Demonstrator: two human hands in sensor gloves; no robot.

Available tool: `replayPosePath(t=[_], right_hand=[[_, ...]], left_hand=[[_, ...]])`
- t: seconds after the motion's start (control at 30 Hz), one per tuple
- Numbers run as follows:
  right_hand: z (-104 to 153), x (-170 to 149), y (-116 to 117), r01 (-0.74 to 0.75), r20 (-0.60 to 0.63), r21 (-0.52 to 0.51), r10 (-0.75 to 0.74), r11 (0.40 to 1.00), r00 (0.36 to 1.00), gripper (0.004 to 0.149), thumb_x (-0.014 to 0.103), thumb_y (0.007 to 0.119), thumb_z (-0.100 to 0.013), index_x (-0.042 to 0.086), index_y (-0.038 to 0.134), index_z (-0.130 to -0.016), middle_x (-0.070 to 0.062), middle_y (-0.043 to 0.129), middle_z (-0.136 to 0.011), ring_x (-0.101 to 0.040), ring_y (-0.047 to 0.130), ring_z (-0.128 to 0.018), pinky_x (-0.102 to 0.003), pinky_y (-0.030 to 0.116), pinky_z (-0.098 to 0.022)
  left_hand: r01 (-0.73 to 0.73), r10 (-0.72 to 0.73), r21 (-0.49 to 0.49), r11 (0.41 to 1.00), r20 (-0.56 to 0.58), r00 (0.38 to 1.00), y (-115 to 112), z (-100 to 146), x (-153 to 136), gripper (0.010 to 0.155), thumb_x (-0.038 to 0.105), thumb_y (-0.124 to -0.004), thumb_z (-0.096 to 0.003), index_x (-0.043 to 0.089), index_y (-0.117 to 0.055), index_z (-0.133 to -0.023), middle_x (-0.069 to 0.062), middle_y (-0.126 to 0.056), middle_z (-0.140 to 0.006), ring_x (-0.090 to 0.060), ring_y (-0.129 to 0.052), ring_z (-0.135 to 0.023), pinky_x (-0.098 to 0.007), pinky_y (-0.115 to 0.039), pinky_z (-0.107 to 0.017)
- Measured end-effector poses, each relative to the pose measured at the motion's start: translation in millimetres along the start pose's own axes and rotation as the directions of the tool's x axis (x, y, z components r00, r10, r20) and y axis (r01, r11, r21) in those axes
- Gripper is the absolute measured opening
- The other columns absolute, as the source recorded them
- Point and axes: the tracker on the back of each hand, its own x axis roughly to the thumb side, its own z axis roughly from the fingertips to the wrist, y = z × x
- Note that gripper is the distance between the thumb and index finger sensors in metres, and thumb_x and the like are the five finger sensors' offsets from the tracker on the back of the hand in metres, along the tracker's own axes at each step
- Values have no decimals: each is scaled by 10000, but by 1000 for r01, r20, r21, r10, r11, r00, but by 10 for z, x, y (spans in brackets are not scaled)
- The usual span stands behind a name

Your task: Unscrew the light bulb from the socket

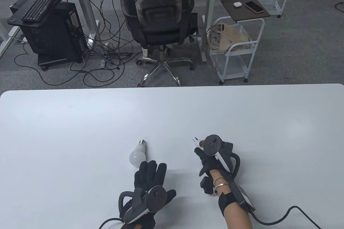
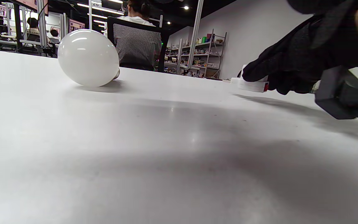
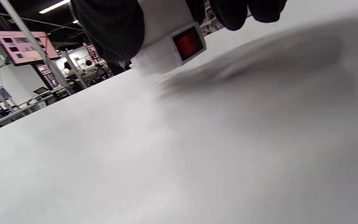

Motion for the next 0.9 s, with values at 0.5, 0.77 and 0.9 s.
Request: replayPosePath(t=[0.5,0.77,0.9], right_hand=[[-170,115,112,-38,-43,32,39,999,998,702,475,775,-565,64,512,-1070,-330,513,-1091,-595,516,-958,-683,441,-684],[-48,118,-25,15,25,78,-17,997,1000,915,552,747,-554,41,293,-1161,-363,358,-1142,-629,354,-994,-697,367,-691],[204,137,-183,2,132,60,-10,998,991,914,566,725,-564,85,239,-1171,-302,209,-1186,-579,146,-1021,-679,274,-703]], left_hand=[[-4,4,-14,1000,-1,1000,7,-8,-15,915,645,-664,-560,192,-218,-1218,-269,-260,-1288,-537,-232,-1134,-648,-335,-830],[6,-6,-14,1000,-2,1000,8,-8,-19,909,643,-666,-560,195,-224,-1217,-218,-251,-1303,-475,-214,-1153,-635,-285,-827],[1,-1,-19,1000,9,1000,2,-5,-14,906,643,-662,-562,196,-225,-1217,-213,-249,-1304,-469,-214,-1151,-625,-281,-828]])
